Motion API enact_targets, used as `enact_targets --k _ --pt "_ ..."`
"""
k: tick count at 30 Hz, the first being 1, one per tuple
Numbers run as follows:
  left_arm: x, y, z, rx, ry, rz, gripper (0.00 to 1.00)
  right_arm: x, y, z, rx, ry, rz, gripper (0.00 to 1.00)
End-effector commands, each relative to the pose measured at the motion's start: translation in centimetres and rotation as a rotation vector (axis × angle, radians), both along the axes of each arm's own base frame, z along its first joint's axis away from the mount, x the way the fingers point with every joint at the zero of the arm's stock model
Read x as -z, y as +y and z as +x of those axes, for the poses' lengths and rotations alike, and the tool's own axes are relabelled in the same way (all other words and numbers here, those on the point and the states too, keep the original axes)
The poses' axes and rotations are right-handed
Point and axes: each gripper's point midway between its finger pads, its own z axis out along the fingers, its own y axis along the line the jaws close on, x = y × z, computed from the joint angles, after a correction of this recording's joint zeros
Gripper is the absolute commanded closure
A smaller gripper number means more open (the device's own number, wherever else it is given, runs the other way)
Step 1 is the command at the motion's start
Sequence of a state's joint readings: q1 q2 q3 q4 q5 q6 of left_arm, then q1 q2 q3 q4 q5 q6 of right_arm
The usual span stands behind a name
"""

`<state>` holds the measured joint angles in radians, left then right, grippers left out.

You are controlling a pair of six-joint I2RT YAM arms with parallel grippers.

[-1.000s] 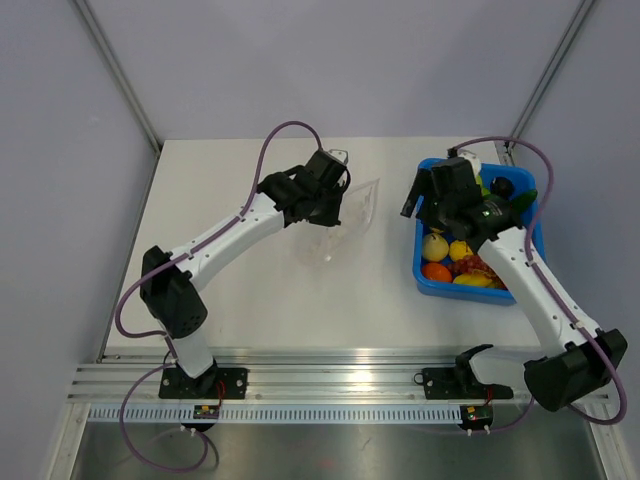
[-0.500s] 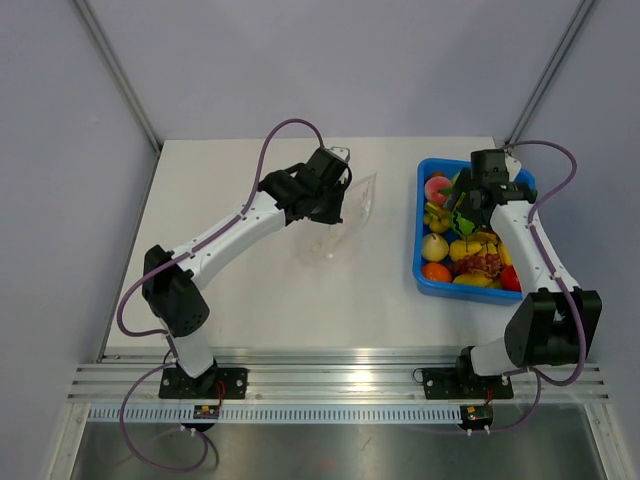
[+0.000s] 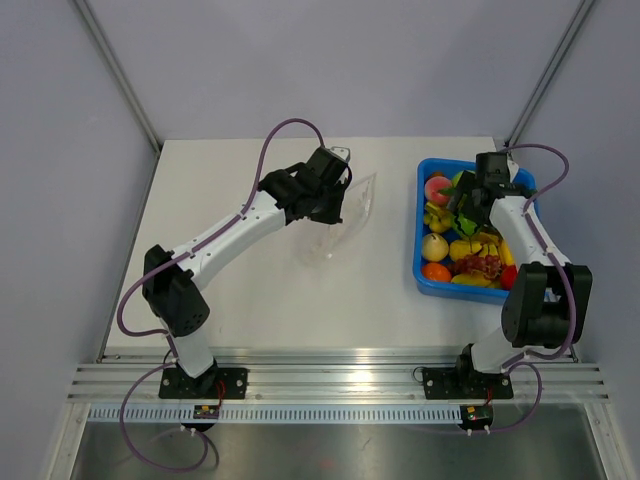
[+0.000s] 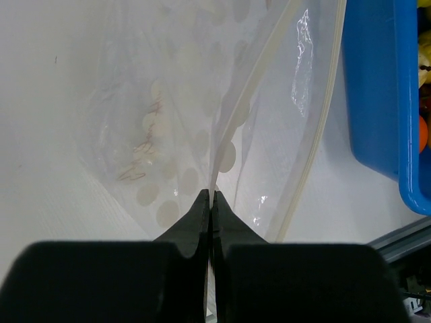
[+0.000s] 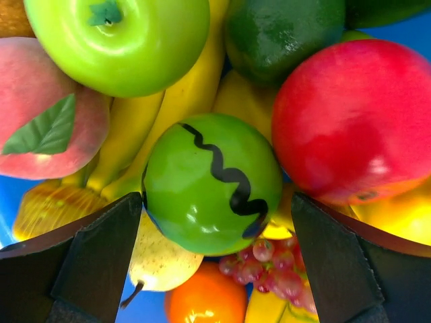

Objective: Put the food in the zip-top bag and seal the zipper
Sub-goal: Pick up the fake fruit from the bin.

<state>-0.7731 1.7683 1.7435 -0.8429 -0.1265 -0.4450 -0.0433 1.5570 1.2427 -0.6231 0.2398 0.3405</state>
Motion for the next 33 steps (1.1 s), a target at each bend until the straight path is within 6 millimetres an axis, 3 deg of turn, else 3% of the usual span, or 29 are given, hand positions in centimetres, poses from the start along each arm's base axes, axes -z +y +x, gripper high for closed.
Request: enact_targets --k 1,9,11,14,16,21,27,33 --pt "-1.8 -0.4 0.2 0.020 -0.037 -0.019 1.00 0.0 0.2 1.9 -0.054 -0.052 0.005 0.01" --pt "-2.1 0.0 0.0 0.017 -0.038 -0.011 1.00 1.1 1.1 2.4 -0.078 -0.057 0.063 0.05" --pt "-2.2 0.0 -0.1 0.018 -0.039 -0.012 1.00 1.0 1.1 2.3 -0.069 -0.060 0.064 0.16" --pt "-2.1 -0.1 -0.1 0.022 -0.034 -0.016 1.00 0.0 1.0 1.7 -0.056 -0.076 0.065 0.23" --pt "-2.0 -0.3 -0.1 0.026 -0.028 -0.022 1.00 -0.9 1.1 1.1 -0.048 -0.083 0.068 0.22" --pt "-1.7 -0.8 -0.3 0.039 -0.015 -0.034 1.00 -1.3 1.9 -0.9 -0.078 -0.071 0.094 0.01" --pt "-1.2 -1.1 -0.3 0.045 -0.001 -0.038 1.00 -0.4 3.7 -2.7 -0.158 -0.038 0.164 0.01" --pt "-1.1 -1.1 -0.4 0.048 0.003 -0.043 1.00 1.0 4.1 -3.3 -0.174 0.005 0.184 0.01"
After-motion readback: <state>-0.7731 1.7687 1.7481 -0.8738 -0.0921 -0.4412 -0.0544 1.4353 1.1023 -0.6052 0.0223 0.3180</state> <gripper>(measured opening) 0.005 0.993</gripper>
